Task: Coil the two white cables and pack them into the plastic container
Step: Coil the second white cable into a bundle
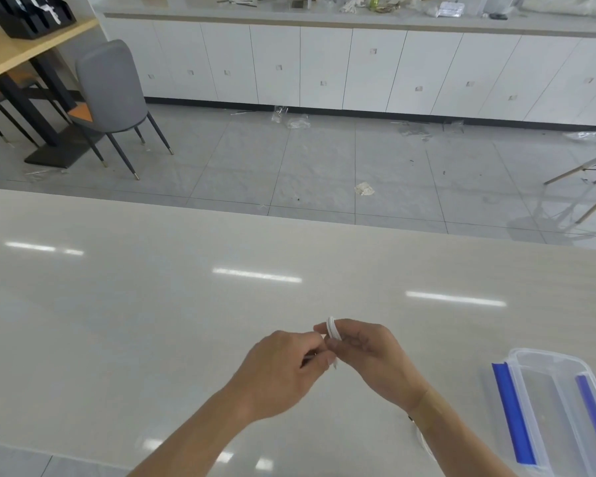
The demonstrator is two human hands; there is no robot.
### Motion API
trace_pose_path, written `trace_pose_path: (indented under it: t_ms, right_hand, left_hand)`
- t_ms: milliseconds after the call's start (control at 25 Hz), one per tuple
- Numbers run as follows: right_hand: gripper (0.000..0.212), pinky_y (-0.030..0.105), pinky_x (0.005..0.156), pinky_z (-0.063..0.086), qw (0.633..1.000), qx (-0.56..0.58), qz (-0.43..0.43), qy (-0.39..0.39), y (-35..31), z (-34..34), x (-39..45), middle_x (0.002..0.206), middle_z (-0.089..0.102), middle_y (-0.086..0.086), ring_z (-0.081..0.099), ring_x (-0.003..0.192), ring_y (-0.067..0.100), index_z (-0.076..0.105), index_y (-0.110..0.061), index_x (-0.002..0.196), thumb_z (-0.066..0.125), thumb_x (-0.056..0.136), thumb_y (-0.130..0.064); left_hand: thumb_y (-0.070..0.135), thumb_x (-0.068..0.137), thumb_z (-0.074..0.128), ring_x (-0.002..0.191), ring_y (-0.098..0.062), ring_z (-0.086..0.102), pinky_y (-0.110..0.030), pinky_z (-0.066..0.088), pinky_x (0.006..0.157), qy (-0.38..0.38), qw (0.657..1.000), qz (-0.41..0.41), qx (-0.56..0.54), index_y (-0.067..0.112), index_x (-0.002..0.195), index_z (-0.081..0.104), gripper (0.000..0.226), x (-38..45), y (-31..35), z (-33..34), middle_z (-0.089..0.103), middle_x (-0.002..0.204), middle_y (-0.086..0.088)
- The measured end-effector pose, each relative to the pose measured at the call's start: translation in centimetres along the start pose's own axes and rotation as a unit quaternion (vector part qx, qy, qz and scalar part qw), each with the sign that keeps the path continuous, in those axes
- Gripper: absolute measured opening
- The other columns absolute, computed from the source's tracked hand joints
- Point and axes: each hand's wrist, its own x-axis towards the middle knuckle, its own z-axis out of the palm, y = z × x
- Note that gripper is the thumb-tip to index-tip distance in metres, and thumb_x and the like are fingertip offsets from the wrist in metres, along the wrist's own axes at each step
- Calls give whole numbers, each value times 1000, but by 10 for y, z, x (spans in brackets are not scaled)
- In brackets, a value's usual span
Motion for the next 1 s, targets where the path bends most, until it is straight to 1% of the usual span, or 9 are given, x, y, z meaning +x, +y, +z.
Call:
trace_pose_path:
  t_ms: [80,160,280,360,480,560,800,920,1000]
  right_hand:
    - [20,37,63,41,999,-8,-9,-42,-3,-1,-2,71,65,-10,52,65,20,70,-10,85,58,100,-14]
    - [23,38,65,35,997,-12,4,-75,-3,-2,-4,70,58,-5,45,68,18,66,-9,80,56,97,-21]
    - [23,30,75,44,992,45,34,-111,-7,0,-8,77,67,-3,59,78,16,71,-16,84,56,93,-32]
    - [16,27,75,47,987,105,32,-117,-11,2,-10,79,69,-2,65,81,17,71,-21,84,61,93,-29]
    - [12,25,77,50,984,158,16,-86,-12,5,-10,83,74,4,70,87,19,74,-19,86,64,93,-22]
    - [12,24,76,52,980,190,11,-59,-12,7,-8,84,76,8,71,86,19,77,-17,92,67,90,-20]
    - [15,24,76,55,940,339,-26,-18,-18,11,0,82,74,10,69,80,22,78,-7,95,70,86,-15]
    - [20,28,73,56,922,386,-33,19,-20,11,6,85,74,12,68,79,24,77,-5,101,73,83,-14]
    - [25,28,68,55,913,403,-20,65,-19,9,9,91,76,13,69,86,27,77,-7,104,76,80,-12]
  left_hand:
    - [45,92,60,53,-7,46,-19,33,53,-22,1000,9,3,26,82,66,22,2,-2,-12,57,61,9]
    - [47,88,66,57,-4,48,-16,36,55,-51,998,23,-21,30,82,68,18,6,-5,-25,65,70,11]
    - [47,84,72,64,-8,56,-20,44,61,-53,994,28,-89,32,80,67,16,14,-14,-41,71,78,7]
    - [41,83,75,68,-5,59,-16,46,65,-21,988,29,-153,31,78,68,13,20,-20,-46,70,76,9]
    - [31,85,76,66,-4,57,-13,45,64,30,976,38,-212,27,77,69,12,27,-28,-41,67,71,11]
    - [34,88,72,62,-6,50,-13,41,60,57,971,39,-229,27,77,68,14,28,-32,-31,61,67,8]
    - [29,102,54,54,-5,46,-11,37,54,123,950,-16,-288,31,74,63,29,28,-29,16,55,59,13]
    - [35,102,48,52,-4,41,-14,34,52,148,947,-35,-283,32,71,57,33,25,-23,40,49,57,15]
    - [33,102,44,51,-3,40,-13,33,50,146,953,-37,-263,34,73,57,32,21,-18,54,47,55,14]
